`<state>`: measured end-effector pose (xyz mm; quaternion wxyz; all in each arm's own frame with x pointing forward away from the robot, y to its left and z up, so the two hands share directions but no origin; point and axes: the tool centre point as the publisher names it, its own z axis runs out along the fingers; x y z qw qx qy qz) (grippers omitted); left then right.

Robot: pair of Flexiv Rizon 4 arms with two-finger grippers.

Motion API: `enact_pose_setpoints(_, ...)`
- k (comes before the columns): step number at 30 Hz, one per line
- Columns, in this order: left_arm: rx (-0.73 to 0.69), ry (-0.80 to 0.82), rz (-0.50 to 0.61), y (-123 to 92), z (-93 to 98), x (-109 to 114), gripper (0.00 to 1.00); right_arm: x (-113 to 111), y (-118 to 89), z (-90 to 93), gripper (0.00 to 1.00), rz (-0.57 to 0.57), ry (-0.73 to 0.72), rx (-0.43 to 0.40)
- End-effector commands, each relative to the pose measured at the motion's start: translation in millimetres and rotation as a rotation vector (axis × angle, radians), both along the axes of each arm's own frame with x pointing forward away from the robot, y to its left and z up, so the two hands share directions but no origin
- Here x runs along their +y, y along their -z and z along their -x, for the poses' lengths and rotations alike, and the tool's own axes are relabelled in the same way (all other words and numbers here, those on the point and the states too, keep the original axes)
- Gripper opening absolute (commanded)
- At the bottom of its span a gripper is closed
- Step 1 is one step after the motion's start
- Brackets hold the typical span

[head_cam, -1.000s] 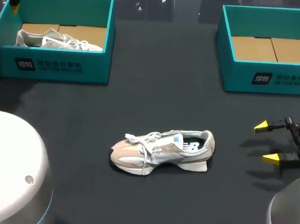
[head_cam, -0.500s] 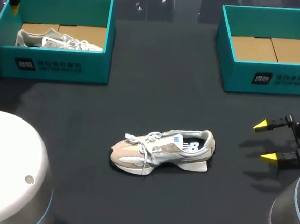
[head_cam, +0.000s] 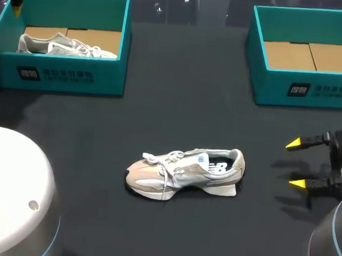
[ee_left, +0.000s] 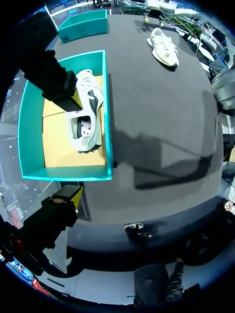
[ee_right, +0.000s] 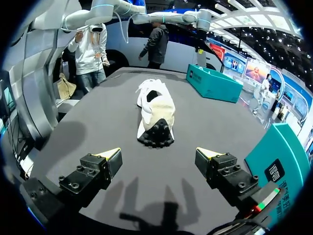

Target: Take the shoe out of the shoebox, open the shoe tongue, remove and reinsert the insole, then place the shoe into the shoebox

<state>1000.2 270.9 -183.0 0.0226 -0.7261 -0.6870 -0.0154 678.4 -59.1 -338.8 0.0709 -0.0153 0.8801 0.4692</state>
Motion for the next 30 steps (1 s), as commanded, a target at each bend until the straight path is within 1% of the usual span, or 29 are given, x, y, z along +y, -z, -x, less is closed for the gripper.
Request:
enact_pose_setpoints(1, -0.002, 0.001, -0.001, 0.4, 0.4, 0.3, 1.0, 2.0, 4.6, -0.4, 1.0, 0.007, 0.01, 0.002)
enact_pose_setpoints(8, -0.002, 0.001, -0.001, 0.4, 0.4, 0.3, 1.0, -0.8, 17.2, -6.9, 1.0, -0.024, 0.018, 0.026)
enact_pose_setpoints(15, -0.002, 0.001, -0.001, 0.4, 0.4, 0.3, 1.0, 2.9, 27.3, -10.8, 1.0, -0.047, 0.019, 0.04)
enact_pose_setpoints(19, -0.002, 0.001, -0.001, 0.4, 0.4, 0.3, 1.0, 13.7, 34.7, -12.4, 1.0, -0.061, 0.008, 0.051)
enact_pose_setpoints(26, -0.002, 0.001, -0.001, 0.4, 0.4, 0.3, 1.0, 32.8, 39.6, -14.0, 1.0, -0.088, -0.006, 0.051)
enact_pose_setpoints(30, -0.002, 0.001, -0.001, 0.4, 0.4, 0.3, 1.0, 44.9, 43.5, -15.6, 1.0, -0.109, -0.017, 0.065)
